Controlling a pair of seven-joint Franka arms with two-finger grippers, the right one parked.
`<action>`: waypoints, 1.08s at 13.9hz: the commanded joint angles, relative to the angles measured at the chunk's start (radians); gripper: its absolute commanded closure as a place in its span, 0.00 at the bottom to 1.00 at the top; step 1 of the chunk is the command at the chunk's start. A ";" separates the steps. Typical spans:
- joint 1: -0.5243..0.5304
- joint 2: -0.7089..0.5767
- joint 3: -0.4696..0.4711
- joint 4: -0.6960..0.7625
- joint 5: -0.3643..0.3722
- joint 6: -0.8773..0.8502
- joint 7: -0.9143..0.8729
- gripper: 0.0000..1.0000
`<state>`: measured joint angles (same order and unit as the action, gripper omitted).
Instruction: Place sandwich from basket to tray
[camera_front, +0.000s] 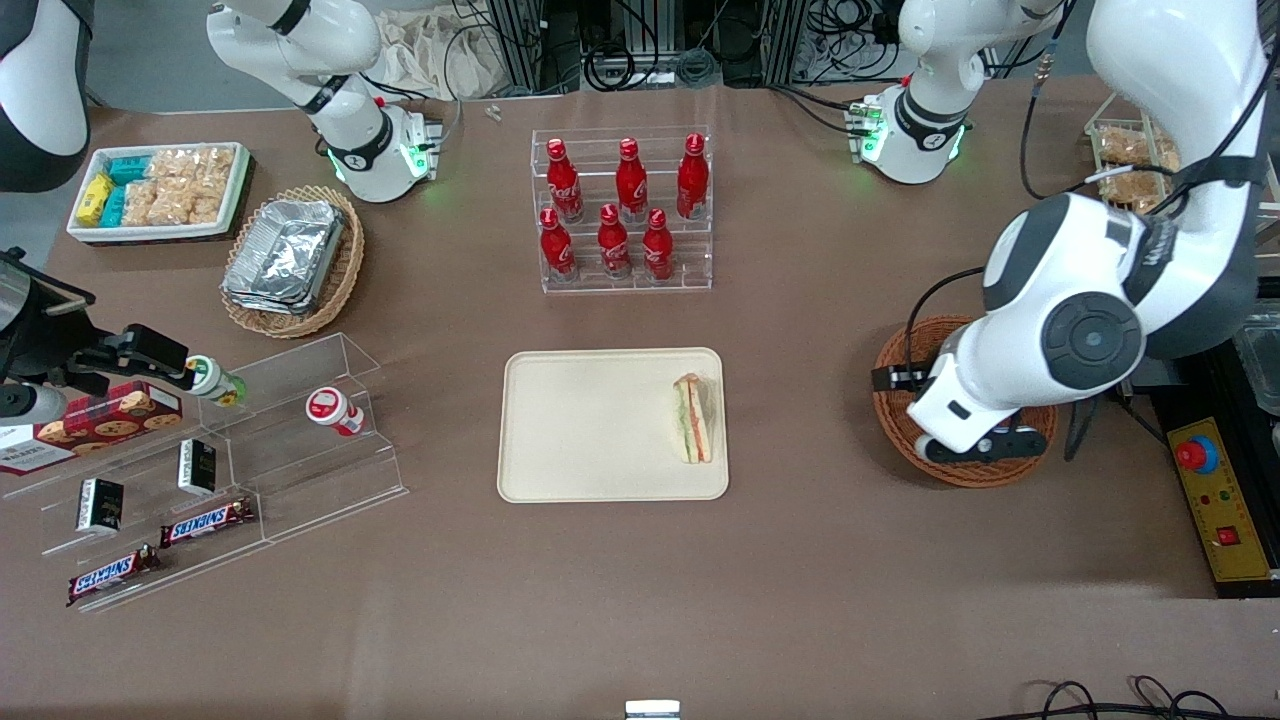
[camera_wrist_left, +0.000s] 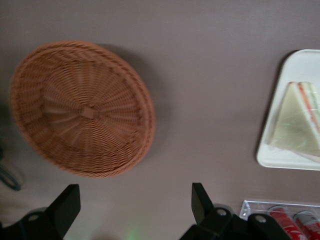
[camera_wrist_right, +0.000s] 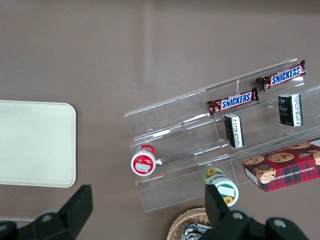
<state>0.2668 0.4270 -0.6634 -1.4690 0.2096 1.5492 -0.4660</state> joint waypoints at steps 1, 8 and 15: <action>0.046 -0.063 0.010 -0.016 -0.004 -0.040 0.075 0.01; 0.124 -0.111 0.019 -0.025 0.007 -0.066 0.087 0.01; -0.151 -0.154 0.414 -0.019 -0.102 -0.048 0.183 0.01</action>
<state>0.1957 0.3127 -0.3667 -1.4719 0.1518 1.4951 -0.3347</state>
